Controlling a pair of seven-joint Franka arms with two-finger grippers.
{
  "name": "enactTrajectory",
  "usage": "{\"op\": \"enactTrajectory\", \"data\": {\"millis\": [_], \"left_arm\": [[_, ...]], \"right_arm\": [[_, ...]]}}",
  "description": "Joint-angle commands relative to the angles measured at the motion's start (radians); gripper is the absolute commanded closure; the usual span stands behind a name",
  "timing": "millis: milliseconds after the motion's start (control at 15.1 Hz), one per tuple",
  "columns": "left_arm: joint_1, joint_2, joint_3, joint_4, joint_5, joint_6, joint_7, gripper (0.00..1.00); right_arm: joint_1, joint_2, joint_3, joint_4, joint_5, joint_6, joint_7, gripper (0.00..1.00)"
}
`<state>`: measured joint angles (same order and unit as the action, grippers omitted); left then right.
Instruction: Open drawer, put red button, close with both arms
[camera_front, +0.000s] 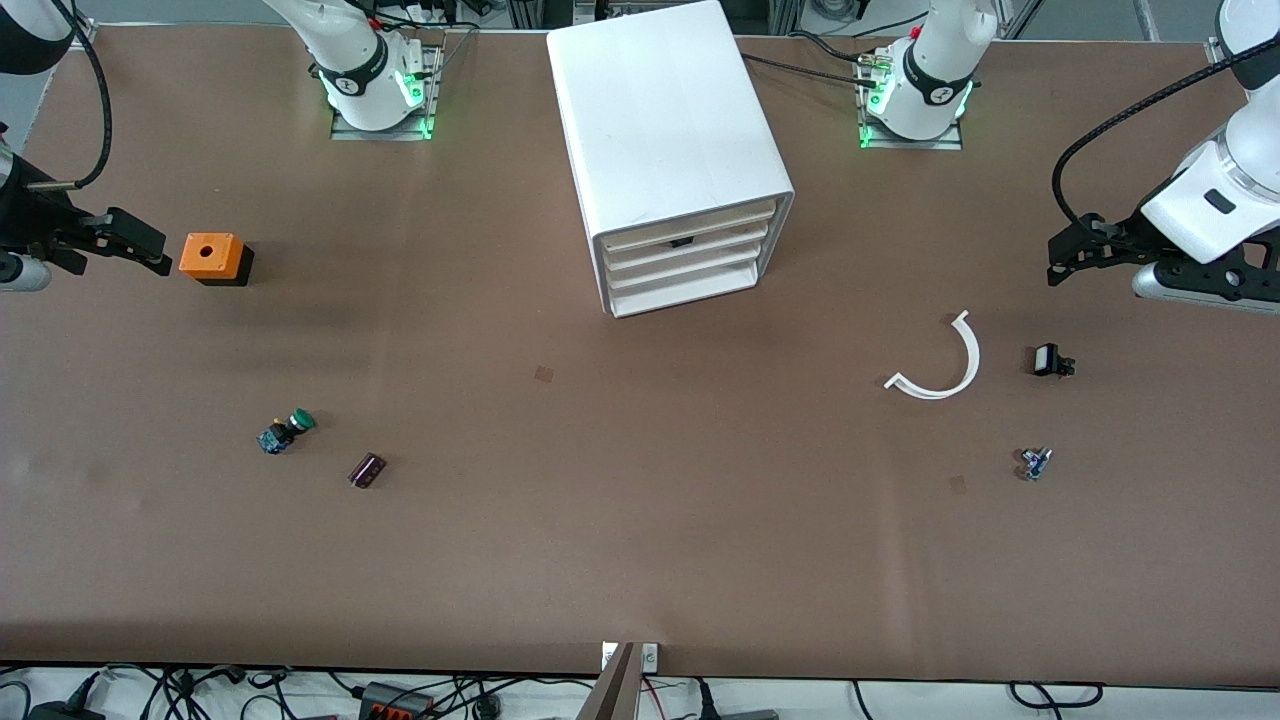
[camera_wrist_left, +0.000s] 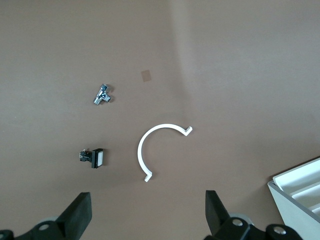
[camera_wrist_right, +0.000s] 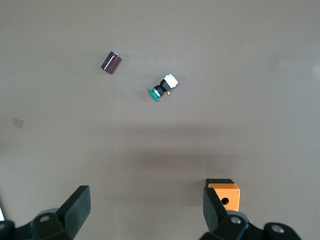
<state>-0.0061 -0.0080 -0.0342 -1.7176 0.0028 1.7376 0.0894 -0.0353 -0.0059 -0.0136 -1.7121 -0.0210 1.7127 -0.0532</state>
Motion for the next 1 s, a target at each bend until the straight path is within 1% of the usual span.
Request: {"op": "enactTrajectory", "data": {"millis": [0, 199, 465, 929], "left_arm": [[-0.014, -0.007, 0.014, 0.013, 0.026, -0.018, 0.012, 0.00], [-0.014, 0.002, 0.013, 0.039, 0.028, -0.038, 0.012, 0.00], [-0.014, -0.003, 0.013, 0.044, 0.028, -0.076, 0.010, 0.00], [-0.014, -0.001, 0.013, 0.046, 0.026, -0.076, 0.010, 0.00]], "right_arm": [[0.002, -0.020, 0.001, -0.009, 0.000, -0.013, 0.009, 0.00], [0.000, -0.019, 0.001, -0.012, 0.000, -0.010, 0.009, 0.00], [0.002, -0.019, 0.001, -0.014, 0.000, -0.010, 0.009, 0.00], [0.002, -0.016, 0.000, -0.012, 0.000, -0.008, 0.009, 0.00]]}}
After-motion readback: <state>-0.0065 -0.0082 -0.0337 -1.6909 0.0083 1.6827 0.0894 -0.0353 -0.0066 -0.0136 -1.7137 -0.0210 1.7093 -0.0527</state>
